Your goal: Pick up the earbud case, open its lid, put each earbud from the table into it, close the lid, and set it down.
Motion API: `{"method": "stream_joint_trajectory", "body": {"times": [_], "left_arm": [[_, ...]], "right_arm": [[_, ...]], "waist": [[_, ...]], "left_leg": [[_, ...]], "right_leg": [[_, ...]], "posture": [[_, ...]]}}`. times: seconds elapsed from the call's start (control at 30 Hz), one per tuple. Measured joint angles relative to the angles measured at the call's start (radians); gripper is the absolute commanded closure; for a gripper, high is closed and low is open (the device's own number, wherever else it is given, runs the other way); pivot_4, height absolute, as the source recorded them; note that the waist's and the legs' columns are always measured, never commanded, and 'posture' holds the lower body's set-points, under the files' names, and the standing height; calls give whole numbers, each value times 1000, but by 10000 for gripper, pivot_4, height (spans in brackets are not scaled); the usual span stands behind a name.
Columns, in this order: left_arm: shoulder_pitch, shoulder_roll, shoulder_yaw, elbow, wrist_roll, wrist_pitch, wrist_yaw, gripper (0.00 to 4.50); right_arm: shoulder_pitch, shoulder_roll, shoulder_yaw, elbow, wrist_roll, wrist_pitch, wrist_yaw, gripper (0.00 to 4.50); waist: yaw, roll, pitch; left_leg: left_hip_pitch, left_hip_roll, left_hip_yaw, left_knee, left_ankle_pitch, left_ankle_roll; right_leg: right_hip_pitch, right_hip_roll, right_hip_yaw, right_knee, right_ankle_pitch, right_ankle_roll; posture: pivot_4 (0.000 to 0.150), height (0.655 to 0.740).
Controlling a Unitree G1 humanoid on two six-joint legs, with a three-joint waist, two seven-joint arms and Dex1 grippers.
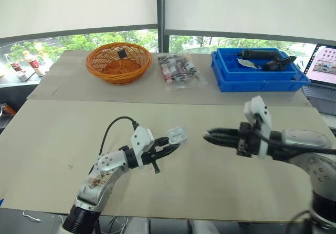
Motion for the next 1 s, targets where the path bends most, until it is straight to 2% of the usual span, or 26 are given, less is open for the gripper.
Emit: {"method": "stream_joint_trajectory", "body": {"times": [0.17, 0.4, 0.67, 1.0], "left_arm": [[-46, -40, 3, 31, -3, 13, 17, 39244], [-106, -77, 9, 83, -9, 13, 24, 39244], [-124, -82, 18, 108, -19, 12, 19, 39244], [-131, -84, 18, 115, -22, 13, 21, 39244]], "right_arm": [[-47, 262, -16, -21, 76, 22, -275, 41296], [-4, 385, 77, -25, 48, -100, -450, 41296], [105, 392, 230, -19, -66, -283, -497, 41296], [161, 355, 319, 22, -173, -433, -491, 41296]], "waist": [[-1, 1, -1], [-10, 2, -1], [-27, 2, -1], [-30, 2, -1]], "left_leg": [[-5, 0, 0, 1, 0, -1], [-11, 0, 0, 0, 1, -2], [-10, 0, 0, 0, 1, -2], [-11, 0, 0, 0, 1, -2]], "right_leg": [[-7, 0, 0, 3, 0, 0], [-14, 0, 0, 7, 0, -1], [-14, 0, 0, 7, 0, -1], [-14, 0, 0, 7, 0, -1]], "posture": [[1500, 7114], [1500, 7114], [1500, 7114], [1500, 7114]]}}
